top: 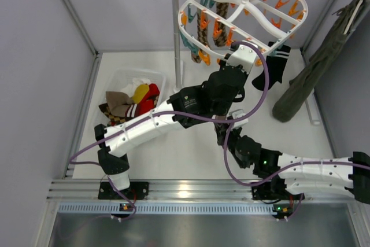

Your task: Remove the socks clipped to the hanger

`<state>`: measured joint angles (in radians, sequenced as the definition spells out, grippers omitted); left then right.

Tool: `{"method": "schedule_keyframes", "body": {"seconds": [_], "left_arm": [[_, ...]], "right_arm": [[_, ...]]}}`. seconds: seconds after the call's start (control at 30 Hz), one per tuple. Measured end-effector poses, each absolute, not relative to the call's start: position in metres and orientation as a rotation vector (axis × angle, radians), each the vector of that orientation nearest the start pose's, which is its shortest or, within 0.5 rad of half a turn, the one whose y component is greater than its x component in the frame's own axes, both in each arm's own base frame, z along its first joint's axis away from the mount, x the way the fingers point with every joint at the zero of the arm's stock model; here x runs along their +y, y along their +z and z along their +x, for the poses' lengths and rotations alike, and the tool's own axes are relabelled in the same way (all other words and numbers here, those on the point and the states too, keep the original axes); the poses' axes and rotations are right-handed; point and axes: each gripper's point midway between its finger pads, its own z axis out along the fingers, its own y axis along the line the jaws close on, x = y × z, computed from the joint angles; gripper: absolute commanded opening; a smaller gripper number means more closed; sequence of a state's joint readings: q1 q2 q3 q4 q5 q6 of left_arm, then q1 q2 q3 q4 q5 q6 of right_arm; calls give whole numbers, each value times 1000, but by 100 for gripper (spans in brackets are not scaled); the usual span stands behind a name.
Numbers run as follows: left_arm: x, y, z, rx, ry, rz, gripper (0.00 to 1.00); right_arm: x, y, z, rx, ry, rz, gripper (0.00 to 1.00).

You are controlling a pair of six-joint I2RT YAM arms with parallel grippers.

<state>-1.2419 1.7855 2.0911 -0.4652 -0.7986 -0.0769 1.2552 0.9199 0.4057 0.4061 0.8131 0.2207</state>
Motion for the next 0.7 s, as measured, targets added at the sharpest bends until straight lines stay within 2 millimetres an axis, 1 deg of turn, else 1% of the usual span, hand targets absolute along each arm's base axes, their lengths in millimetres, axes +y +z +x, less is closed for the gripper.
{"method": "schedule_keyframes", "body": {"seconds": [0.03,0.1,0.17,0.27,0.3,0.4,0.5,0.7], "left_arm": [[-416,430,272,1644,-305,398,18],[-418,430,272,1645,-315,400,22],[-419,430,271,1645,-324,406,31],[-420,430,271,1644,-330,410,36],[-420,430,271,1643,-334,409,42],[-423,432,272,1636,-347,398,52],[-424,434,273,1631,-357,391,55],[-424,437,273,1624,-366,381,55]], "right_arm": [[246,194,208,1643,444,-245,0],[245,198,207,1637,453,-243,0],[244,202,206,1628,456,-248,0],[244,210,206,1619,456,-257,0],[245,213,206,1616,453,-261,0],[248,221,206,1611,460,-273,0],[251,223,206,1613,463,-281,0],[255,220,206,1624,452,-297,0]]}}
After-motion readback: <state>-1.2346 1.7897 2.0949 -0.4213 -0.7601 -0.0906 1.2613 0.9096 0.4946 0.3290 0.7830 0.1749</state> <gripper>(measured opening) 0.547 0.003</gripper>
